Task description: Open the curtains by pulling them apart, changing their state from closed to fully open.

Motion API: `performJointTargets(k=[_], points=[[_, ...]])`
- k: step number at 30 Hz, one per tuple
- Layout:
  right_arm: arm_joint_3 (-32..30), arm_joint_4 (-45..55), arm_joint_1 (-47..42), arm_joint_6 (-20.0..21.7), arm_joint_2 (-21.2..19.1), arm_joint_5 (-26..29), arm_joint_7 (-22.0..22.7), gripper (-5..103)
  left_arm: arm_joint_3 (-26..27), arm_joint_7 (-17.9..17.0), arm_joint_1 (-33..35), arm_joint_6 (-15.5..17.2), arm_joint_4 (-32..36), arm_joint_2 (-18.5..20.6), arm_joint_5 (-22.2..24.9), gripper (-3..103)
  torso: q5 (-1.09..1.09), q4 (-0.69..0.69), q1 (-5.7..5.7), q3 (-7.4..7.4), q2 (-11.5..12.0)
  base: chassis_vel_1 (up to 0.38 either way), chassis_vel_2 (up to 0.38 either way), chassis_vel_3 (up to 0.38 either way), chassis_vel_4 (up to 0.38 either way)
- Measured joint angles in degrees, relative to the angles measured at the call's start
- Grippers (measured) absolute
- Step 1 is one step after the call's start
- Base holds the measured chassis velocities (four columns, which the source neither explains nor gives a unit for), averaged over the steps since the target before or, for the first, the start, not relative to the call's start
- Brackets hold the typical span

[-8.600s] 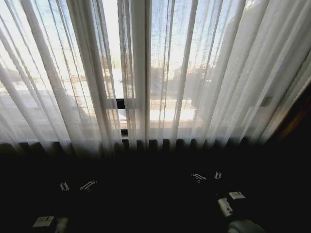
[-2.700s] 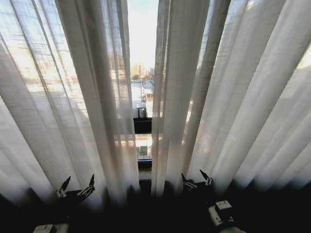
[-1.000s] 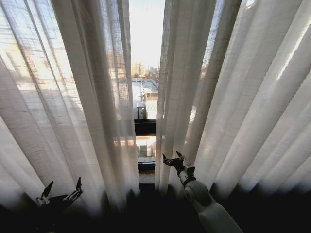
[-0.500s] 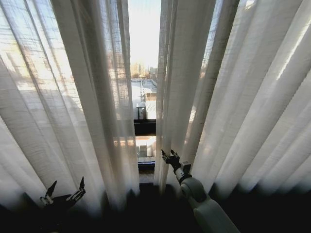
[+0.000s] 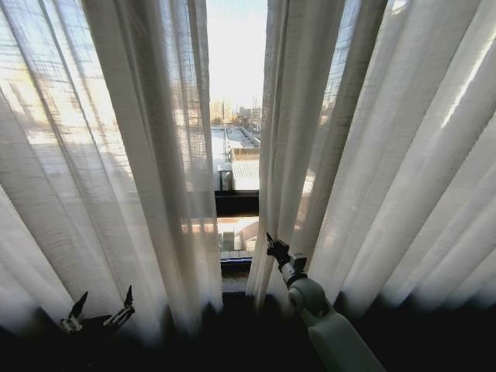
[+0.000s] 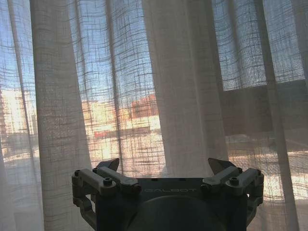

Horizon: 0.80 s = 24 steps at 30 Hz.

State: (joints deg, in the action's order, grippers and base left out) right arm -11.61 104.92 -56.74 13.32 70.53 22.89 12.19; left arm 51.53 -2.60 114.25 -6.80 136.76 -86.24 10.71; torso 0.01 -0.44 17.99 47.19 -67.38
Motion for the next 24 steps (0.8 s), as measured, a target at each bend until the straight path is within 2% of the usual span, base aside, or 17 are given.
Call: performJointTargets(k=[16, 24], points=[[-0.74, 1.83, -0.07, 2.00, -1.45, 2.10, 1.11, 0, 0.30, 0.16, 0.55, -1.39, -0.77, -1.07, -0.11, 100, -0.01, 0.00, 0.00, 0.00, 0.00, -0.004, -0.018, 0.003, 0.018], [-2.06, 2.18, -0.86, 2.06, -1.75, 2.75, 1.51, 0, 0.21, 0.34, 0.66, -1.86, -0.77, -1.28, -0.37, 100, 0.01, -0.01, 0.00, 0.00, 0.00, -0.093, -0.238, 0.093, 0.241]])
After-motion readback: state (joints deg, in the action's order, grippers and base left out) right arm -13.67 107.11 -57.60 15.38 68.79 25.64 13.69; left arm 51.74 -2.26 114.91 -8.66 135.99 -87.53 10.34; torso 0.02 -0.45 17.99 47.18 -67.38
